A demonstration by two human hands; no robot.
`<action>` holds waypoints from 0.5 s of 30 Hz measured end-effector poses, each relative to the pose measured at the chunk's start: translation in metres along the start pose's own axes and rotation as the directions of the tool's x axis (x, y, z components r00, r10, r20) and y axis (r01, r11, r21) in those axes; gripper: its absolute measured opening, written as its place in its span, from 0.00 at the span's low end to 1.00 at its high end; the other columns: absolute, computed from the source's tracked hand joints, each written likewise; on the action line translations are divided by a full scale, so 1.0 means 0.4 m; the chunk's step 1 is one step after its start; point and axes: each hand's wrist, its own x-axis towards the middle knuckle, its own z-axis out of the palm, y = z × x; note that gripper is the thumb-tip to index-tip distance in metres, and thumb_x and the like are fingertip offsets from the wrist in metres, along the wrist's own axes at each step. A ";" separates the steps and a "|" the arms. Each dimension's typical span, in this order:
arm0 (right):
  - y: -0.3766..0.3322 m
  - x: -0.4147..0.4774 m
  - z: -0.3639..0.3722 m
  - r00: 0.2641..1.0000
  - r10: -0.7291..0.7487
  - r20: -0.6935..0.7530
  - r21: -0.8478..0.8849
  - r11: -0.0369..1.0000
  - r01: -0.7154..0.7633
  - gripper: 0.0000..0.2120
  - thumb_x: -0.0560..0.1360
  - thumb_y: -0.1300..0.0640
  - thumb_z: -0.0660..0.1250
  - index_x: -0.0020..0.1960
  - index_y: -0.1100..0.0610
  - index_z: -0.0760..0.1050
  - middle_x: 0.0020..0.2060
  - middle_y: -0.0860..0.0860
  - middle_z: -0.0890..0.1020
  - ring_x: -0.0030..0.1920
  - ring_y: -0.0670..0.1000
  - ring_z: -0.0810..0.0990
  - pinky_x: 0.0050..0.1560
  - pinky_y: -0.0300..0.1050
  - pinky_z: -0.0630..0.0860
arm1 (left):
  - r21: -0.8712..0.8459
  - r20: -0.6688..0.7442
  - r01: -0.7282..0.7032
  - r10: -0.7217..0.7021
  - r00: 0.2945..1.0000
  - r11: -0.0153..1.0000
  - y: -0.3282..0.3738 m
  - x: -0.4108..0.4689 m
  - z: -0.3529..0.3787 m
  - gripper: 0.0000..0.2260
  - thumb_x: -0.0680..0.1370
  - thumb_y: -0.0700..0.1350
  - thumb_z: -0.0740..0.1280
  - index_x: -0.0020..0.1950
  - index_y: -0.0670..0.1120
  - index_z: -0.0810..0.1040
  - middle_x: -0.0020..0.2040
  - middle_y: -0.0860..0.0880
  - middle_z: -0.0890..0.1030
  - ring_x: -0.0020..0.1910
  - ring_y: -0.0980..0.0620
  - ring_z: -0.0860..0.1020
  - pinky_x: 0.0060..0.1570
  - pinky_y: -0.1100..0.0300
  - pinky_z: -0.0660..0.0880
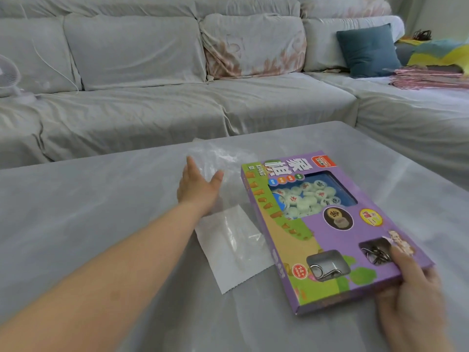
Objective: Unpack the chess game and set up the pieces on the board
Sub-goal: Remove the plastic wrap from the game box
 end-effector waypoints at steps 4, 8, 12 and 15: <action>0.006 -0.005 0.005 1.000 -0.015 -0.021 -0.009 1.000 0.015 0.09 0.76 0.67 0.58 0.45 0.54 0.70 0.29 0.42 0.83 0.31 0.40 0.82 0.33 0.35 0.80 | 0.288 -0.169 -0.123 0.177 0.970 0.950 -0.030 -0.045 -0.018 0.31 0.78 0.53 0.58 0.75 0.45 0.47 0.75 0.44 0.52 0.73 0.47 0.51 0.70 0.54 0.45; 0.000 -0.013 0.013 1.000 -0.018 -0.007 0.009 1.000 0.018 0.09 0.76 0.66 0.59 0.43 0.53 0.68 0.28 0.41 0.83 0.30 0.40 0.81 0.34 0.34 0.79 | 0.511 0.084 -0.305 0.306 0.948 0.804 -0.070 -0.084 -0.010 0.19 0.80 0.49 0.55 0.70 0.48 0.63 0.66 0.48 0.70 0.68 0.49 0.63 0.68 0.55 0.45; -0.003 -0.035 0.017 1.000 0.009 0.024 0.019 1.000 -0.009 0.09 0.76 0.66 0.59 0.43 0.53 0.68 0.29 0.42 0.83 0.31 0.41 0.81 0.35 0.35 0.79 | 0.476 0.222 -0.335 0.258 0.940 0.813 -0.077 -0.096 -0.022 0.18 0.81 0.45 0.50 0.72 0.49 0.60 0.71 0.48 0.65 0.72 0.53 0.57 0.69 0.58 0.42; -0.009 -0.068 0.030 0.999 0.022 0.048 0.003 1.000 -0.022 0.09 0.76 0.66 0.59 0.43 0.53 0.68 0.29 0.43 0.83 0.30 0.41 0.81 0.32 0.35 0.79 | 0.211 0.123 -0.325 0.305 0.944 0.922 -0.065 -0.127 -0.070 0.18 0.81 0.44 0.53 0.72 0.47 0.61 0.71 0.48 0.65 0.70 0.51 0.61 0.66 0.63 0.52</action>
